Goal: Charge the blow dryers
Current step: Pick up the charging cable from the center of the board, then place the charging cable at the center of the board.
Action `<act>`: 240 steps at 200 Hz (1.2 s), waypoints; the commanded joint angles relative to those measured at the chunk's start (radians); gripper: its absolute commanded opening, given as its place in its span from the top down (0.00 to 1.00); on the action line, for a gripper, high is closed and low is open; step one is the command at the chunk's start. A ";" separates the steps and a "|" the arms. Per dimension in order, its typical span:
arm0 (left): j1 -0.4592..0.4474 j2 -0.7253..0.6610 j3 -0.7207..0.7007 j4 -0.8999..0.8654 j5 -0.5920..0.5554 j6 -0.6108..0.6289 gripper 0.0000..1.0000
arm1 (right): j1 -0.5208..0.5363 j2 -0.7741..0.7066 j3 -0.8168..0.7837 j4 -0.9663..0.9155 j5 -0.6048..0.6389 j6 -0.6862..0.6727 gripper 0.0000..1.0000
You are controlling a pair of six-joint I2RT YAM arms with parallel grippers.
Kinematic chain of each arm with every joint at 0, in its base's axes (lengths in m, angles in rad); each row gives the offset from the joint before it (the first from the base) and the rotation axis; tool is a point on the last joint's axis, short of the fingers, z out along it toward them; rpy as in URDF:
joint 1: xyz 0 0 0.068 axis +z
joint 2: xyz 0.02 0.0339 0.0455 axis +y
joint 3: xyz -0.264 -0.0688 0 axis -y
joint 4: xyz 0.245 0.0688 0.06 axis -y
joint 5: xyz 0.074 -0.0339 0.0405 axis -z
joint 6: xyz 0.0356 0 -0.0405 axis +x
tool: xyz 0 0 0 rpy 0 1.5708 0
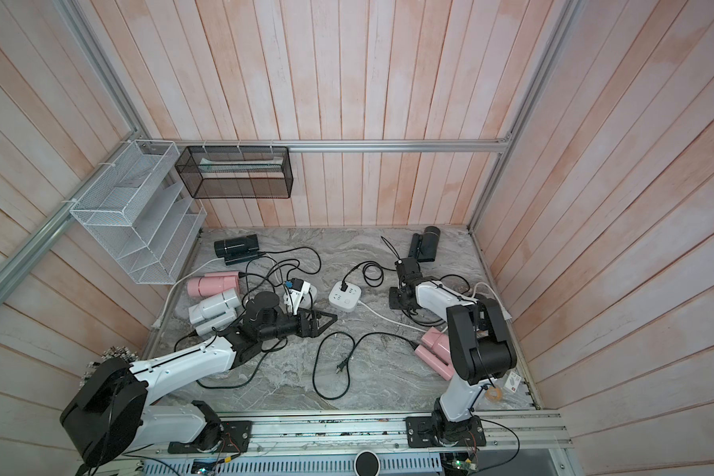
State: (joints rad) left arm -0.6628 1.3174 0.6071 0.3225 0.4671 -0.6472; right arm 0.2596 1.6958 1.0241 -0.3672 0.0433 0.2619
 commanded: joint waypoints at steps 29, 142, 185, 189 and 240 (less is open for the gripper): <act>-0.012 0.020 0.013 0.022 0.018 0.012 0.00 | -0.059 -0.061 0.027 -0.065 0.079 -0.013 0.95; -0.024 0.000 0.005 0.007 0.001 0.012 0.00 | -0.083 0.089 0.033 -0.017 0.074 -0.010 0.95; -0.024 0.006 0.010 0.007 0.001 0.011 0.00 | -0.085 0.076 0.020 0.027 -0.102 -0.012 0.95; -0.024 0.007 0.010 0.007 0.001 0.011 0.00 | -0.085 0.077 0.023 0.026 -0.115 -0.012 0.95; -0.026 0.006 0.006 0.007 -0.002 0.011 0.00 | -0.085 0.061 0.030 0.065 -0.282 -0.005 0.95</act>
State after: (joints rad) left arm -0.6834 1.3327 0.6075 0.3222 0.4664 -0.6472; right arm 0.1738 1.7691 1.0477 -0.3298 -0.1146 0.2558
